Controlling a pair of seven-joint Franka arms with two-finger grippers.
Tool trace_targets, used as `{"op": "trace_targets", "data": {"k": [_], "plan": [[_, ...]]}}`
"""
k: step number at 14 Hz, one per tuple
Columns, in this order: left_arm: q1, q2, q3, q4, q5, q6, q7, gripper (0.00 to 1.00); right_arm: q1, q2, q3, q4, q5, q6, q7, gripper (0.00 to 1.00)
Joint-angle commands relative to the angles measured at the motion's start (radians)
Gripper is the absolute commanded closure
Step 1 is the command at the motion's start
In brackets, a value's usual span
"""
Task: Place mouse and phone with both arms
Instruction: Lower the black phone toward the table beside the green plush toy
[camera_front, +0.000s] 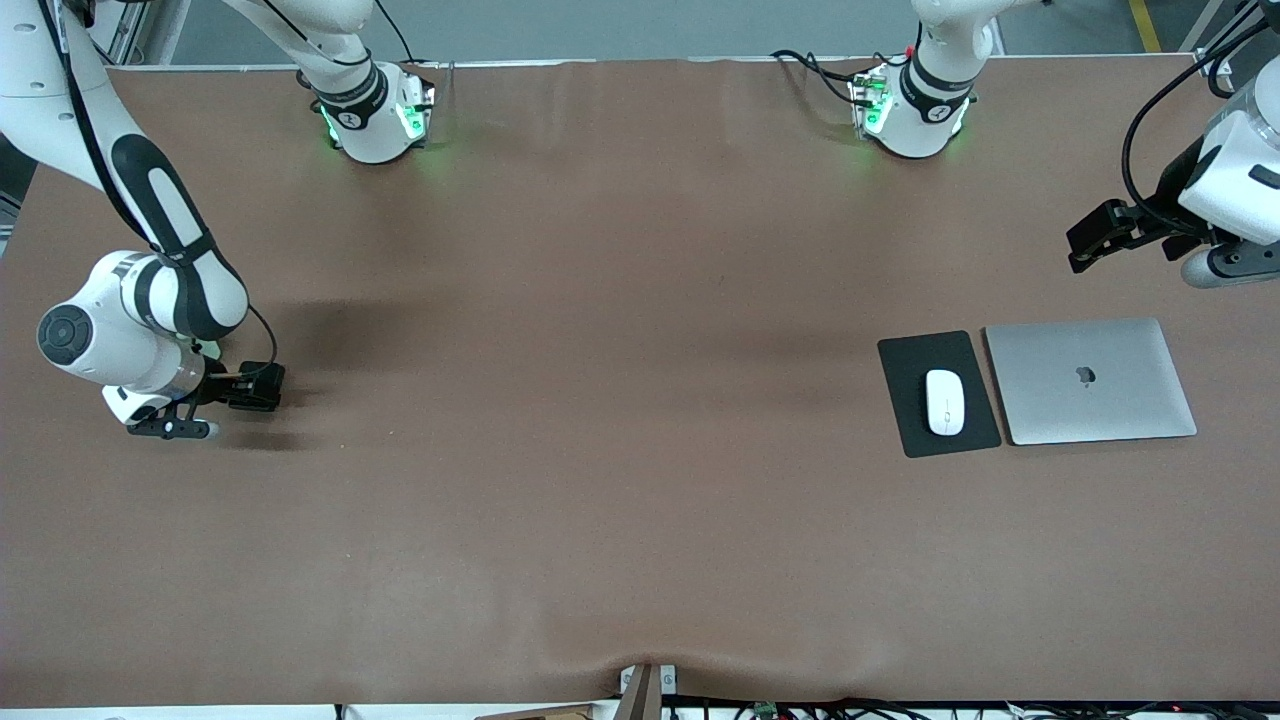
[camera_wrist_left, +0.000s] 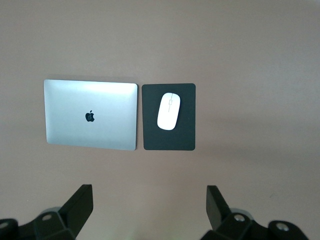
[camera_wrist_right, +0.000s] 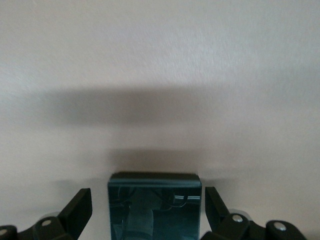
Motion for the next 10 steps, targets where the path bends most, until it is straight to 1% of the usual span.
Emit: {"op": "trace_targets", "data": {"k": [1, 3, 7, 10], "plan": [[0.012, -0.013, -0.001, 0.007, -0.021, -0.010, -0.007, 0.00, 0.036, -0.050, 0.010, 0.040, -0.023, -0.069, 0.012, 0.00], [0.017, -0.011, 0.002, 0.015, -0.021, -0.010, -0.010, 0.00, 0.073, -0.079, 0.010, 0.101, -0.023, -0.187, 0.015, 0.00], [0.017, -0.011, 0.011, 0.016, -0.024, -0.023, -0.002, 0.00, 0.133, -0.154, 0.019, 0.253, -0.009, -0.485, 0.067, 0.00], [0.019, -0.013, 0.012, 0.016, -0.026, -0.026, -0.002, 0.00, 0.180, -0.231, 0.028, 0.315, 0.000, -0.618, 0.070, 0.00]]}}
